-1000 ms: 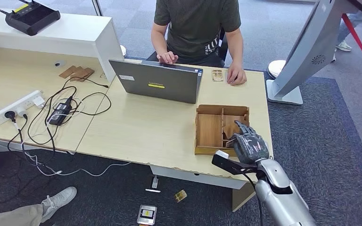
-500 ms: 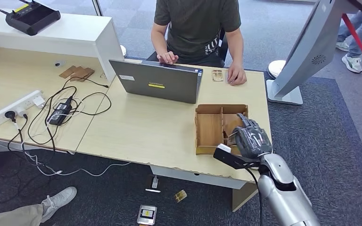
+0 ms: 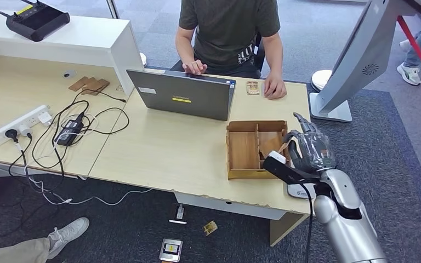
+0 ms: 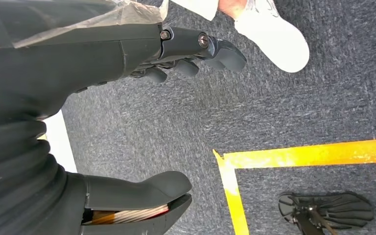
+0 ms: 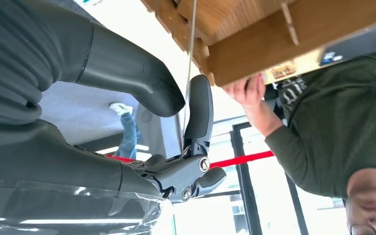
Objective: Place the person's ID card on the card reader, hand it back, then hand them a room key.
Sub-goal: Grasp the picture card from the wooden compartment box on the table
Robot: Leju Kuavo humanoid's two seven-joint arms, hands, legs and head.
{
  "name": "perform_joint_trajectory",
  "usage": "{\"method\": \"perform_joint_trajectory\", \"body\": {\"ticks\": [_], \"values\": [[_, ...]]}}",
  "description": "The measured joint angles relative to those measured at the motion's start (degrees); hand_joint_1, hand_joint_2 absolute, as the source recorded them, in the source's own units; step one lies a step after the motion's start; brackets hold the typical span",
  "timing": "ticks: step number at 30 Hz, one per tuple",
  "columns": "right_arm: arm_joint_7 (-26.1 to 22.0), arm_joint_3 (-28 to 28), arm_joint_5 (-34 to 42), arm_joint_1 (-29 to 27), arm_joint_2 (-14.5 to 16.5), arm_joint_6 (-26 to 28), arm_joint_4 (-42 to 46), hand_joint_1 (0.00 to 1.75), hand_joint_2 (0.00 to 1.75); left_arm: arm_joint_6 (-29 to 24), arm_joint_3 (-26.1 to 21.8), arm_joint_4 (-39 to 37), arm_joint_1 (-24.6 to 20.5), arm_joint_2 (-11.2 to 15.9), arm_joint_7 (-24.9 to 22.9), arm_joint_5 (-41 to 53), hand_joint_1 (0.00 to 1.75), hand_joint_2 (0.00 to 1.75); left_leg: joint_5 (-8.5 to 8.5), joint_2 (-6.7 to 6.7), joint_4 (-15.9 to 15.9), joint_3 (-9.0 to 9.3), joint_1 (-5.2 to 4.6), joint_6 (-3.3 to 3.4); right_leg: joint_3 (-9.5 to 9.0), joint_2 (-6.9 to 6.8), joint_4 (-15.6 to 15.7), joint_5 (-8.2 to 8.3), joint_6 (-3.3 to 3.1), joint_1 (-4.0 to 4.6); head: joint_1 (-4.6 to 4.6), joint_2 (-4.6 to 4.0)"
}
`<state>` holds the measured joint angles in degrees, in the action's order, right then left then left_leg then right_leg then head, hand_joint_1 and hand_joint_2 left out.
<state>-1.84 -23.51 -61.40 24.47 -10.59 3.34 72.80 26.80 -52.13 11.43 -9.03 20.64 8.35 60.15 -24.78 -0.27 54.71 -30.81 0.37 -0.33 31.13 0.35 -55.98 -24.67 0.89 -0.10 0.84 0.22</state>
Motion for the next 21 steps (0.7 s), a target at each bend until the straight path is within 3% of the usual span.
{"method": "perform_joint_trajectory", "body": {"ticks": [6,15,21], "values": [[-5.5,0.5,2.8,6.2,2.2,2.7,-2.2,1.75,1.75,0.2,0.1,0.0,-1.7,-0.6,-0.5,1.8,0.0,1.75,0.07,0.0,0.0,-0.03,0.0,-0.06,0.02,0.0,0.0,0.07,-0.02,0.0,0.0,0.0],[-11.8,0.3,3.3,27.9,9.7,13.4,-20.0,1.75,1.75,-0.3,0.3,0.0,-6.5,-2.8,-2.4,3.7,0.0,1.75,0.27,-0.03,0.0,-0.17,-0.01,-0.12,0.21,0.0,-0.1,0.2,-0.02,-0.01,0.0,0.0],[-8.2,0.4,2.6,40.1,12.9,9.0,-32.0,1.75,1.75,-0.5,1.1,0.0,-9.4,-5.1,-4.2,5.6,0.0,1.75,0.27,-0.03,0.0,-0.19,0.0,-0.13,0.23,0.0,-0.1,0.2,-0.02,-0.01,0.0,0.0]]}}
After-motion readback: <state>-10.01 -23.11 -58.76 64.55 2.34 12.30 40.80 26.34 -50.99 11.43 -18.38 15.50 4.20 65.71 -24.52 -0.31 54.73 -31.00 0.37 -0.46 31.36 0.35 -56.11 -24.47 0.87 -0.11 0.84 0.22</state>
